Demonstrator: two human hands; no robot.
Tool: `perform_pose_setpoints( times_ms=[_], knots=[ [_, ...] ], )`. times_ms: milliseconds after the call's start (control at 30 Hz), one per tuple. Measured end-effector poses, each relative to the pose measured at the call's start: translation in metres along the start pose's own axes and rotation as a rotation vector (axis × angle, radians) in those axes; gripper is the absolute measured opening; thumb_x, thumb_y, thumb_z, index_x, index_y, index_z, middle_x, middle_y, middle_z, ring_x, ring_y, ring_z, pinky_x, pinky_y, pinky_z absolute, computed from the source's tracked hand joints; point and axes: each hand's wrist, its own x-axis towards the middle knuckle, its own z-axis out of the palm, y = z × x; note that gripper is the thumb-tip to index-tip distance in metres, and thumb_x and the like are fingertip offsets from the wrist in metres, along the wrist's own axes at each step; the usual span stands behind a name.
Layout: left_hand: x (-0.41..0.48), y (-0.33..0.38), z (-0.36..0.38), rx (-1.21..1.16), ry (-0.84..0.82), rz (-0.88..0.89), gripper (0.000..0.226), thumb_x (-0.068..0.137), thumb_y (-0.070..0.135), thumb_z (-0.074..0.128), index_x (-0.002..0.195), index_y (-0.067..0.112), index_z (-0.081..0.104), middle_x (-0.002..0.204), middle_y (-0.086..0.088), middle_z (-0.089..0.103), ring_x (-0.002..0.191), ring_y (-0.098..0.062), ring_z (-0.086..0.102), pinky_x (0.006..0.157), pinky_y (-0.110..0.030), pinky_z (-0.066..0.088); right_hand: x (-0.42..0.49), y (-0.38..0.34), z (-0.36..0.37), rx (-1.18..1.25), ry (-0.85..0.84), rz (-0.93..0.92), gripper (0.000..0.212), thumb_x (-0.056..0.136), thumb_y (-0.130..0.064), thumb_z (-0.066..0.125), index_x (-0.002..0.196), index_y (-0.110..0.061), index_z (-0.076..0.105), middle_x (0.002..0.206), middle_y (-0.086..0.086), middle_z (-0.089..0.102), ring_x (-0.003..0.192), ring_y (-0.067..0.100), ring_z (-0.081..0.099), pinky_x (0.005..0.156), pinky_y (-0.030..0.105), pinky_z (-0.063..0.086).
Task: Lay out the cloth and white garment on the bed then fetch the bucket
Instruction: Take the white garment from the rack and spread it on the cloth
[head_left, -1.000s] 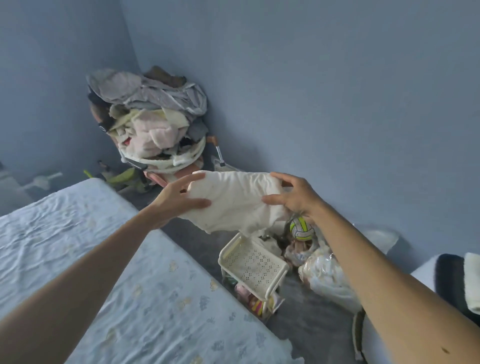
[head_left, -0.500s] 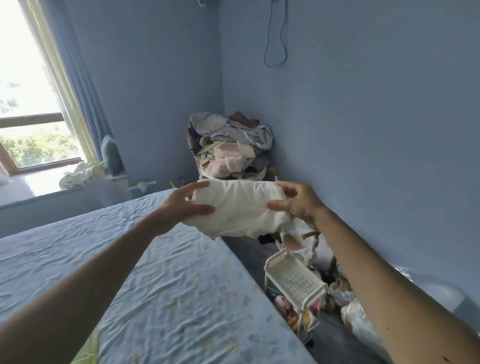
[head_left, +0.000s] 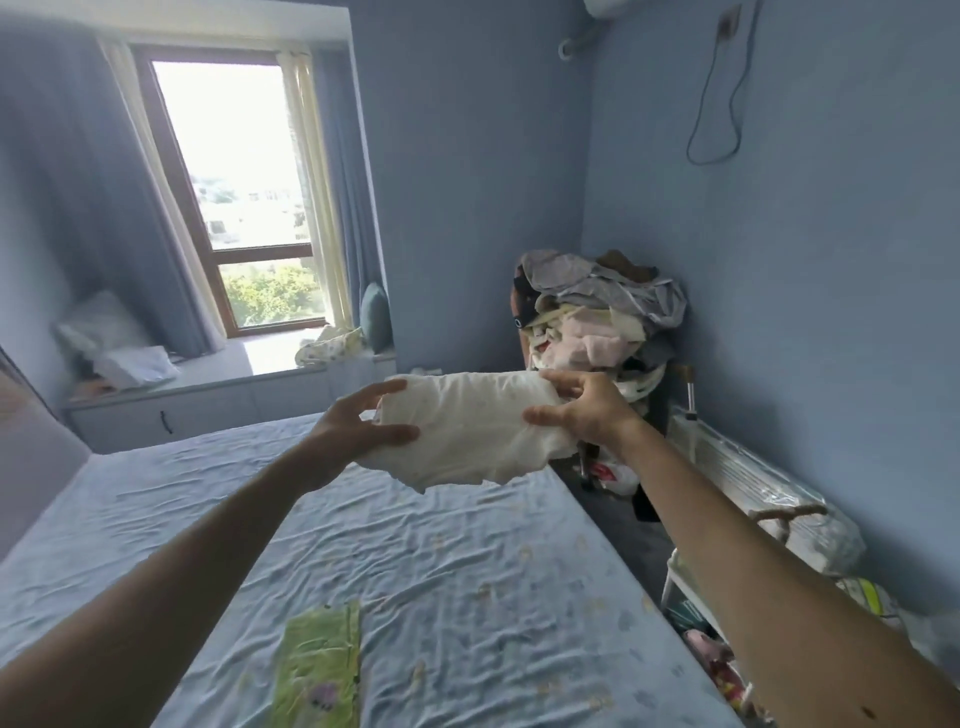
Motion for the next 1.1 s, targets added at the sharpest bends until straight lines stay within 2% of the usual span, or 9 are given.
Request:
perform_pose_setpoints(
  times_ms=[67, 167, 300, 367, 467, 700, 767, 900, 1100],
  knots=[
    [-0.018, -0.011, -0.045, 0.002, 0.023, -0.012, 0.073, 0.069, 0.024, 0.098, 0.132, 0.043, 0.069, 0.137, -0.005, 0.063, 0.118, -0.031, 0.068, 0.093, -0.049, 0.063, 0.006, -0.008, 0.049, 0.009, -0.015, -0.004, 0.084, 0.069, -0.017, 0.098, 0.144, -0.013, 0.061, 0.111, -0.007, 0.073, 0.097, 0.007, 0.074, 0.080, 0.029, 0.065],
    [-0.043, -0.028, -0.113, 0.027, 0.052, -0.032, 0.072, 0.069, 0.027, 0.098, 0.132, 0.044, 0.069, 0.136, -0.003, 0.063, 0.117, -0.031, 0.068, 0.092, -0.049, 0.064, 0.016, -0.022, 0.122, 0.032, -0.047, 0.008, 0.088, 0.065, -0.017, 0.100, 0.144, -0.011, 0.062, 0.124, 0.002, 0.074, 0.108, 0.013, 0.073, 0.088, 0.038, 0.064],
    [-0.068, -0.050, -0.191, 0.053, 0.115, -0.059, 0.069, 0.072, 0.024, 0.097, 0.132, 0.044, 0.069, 0.135, -0.003, 0.065, 0.116, -0.030, 0.068, 0.092, -0.047, 0.064, 0.029, -0.036, 0.210, 0.035, -0.091, -0.024, 0.079, 0.067, -0.017, 0.099, 0.139, -0.014, 0.066, 0.115, -0.009, 0.073, 0.104, 0.002, 0.069, 0.081, 0.034, 0.065],
    [-0.079, -0.064, -0.220, 0.049, 0.136, -0.081, 0.069, 0.072, 0.021, 0.096, 0.132, 0.043, 0.069, 0.135, -0.005, 0.065, 0.113, -0.031, 0.070, 0.092, -0.047, 0.064, 0.035, -0.036, 0.246, 0.023, -0.116, -0.022, 0.079, 0.066, -0.021, 0.100, 0.138, -0.016, 0.066, 0.117, -0.009, 0.072, 0.109, 0.006, 0.068, 0.083, 0.037, 0.066],
    [-0.089, -0.086, -0.251, 0.033, 0.202, -0.103, 0.070, 0.071, 0.018, 0.097, 0.131, 0.042, 0.070, 0.130, -0.008, 0.069, 0.109, -0.032, 0.073, 0.089, -0.044, 0.065, 0.048, -0.034, 0.287, 0.008, -0.151, -0.023, 0.086, 0.064, -0.026, 0.101, 0.141, -0.018, 0.065, 0.126, -0.003, 0.070, 0.110, 0.005, 0.066, 0.088, 0.043, 0.065],
    [-0.093, -0.150, -0.282, 0.031, 0.340, -0.143, 0.072, 0.068, 0.022, 0.099, 0.130, 0.044, 0.070, 0.134, 0.001, 0.069, 0.115, -0.024, 0.072, 0.092, -0.042, 0.064, 0.087, -0.011, 0.351, -0.018, -0.260, -0.035, 0.084, 0.068, -0.025, 0.099, 0.143, -0.016, 0.063, 0.129, -0.002, 0.067, 0.107, -0.006, 0.061, 0.096, 0.039, 0.062],
    [-0.087, -0.172, -0.286, 0.031, 0.360, -0.157, 0.072, 0.068, 0.020, 0.100, 0.129, 0.044, 0.070, 0.134, 0.005, 0.069, 0.115, -0.024, 0.072, 0.092, -0.042, 0.064, 0.099, 0.006, 0.370, -0.026, -0.272, -0.021, 0.084, 0.069, -0.023, 0.098, 0.144, -0.016, 0.062, 0.127, -0.003, 0.067, 0.109, 0.000, 0.064, 0.097, 0.039, 0.061],
    [-0.067, -0.236, -0.292, 0.043, 0.361, -0.189, 0.072, 0.070, 0.016, 0.098, 0.131, 0.041, 0.070, 0.134, 0.008, 0.069, 0.113, -0.021, 0.072, 0.080, -0.027, 0.062, 0.120, 0.065, 0.414, -0.063, -0.265, -0.005, 0.083, 0.069, -0.024, 0.098, 0.144, -0.018, 0.062, 0.134, -0.001, 0.067, 0.122, 0.014, 0.063, 0.101, 0.037, 0.058],
    [-0.016, -0.388, -0.301, 0.025, 0.312, -0.242, 0.075, 0.069, 0.016, 0.099, 0.132, 0.043, 0.068, 0.136, 0.006, 0.069, 0.113, -0.021, 0.073, 0.087, -0.039, 0.065, 0.159, 0.205, 0.495, -0.111, -0.221, 0.036, 0.083, 0.069, -0.027, 0.097, 0.144, -0.019, 0.062, 0.144, -0.001, 0.064, 0.119, 0.017, 0.068, 0.101, 0.041, 0.059]
  ],
)
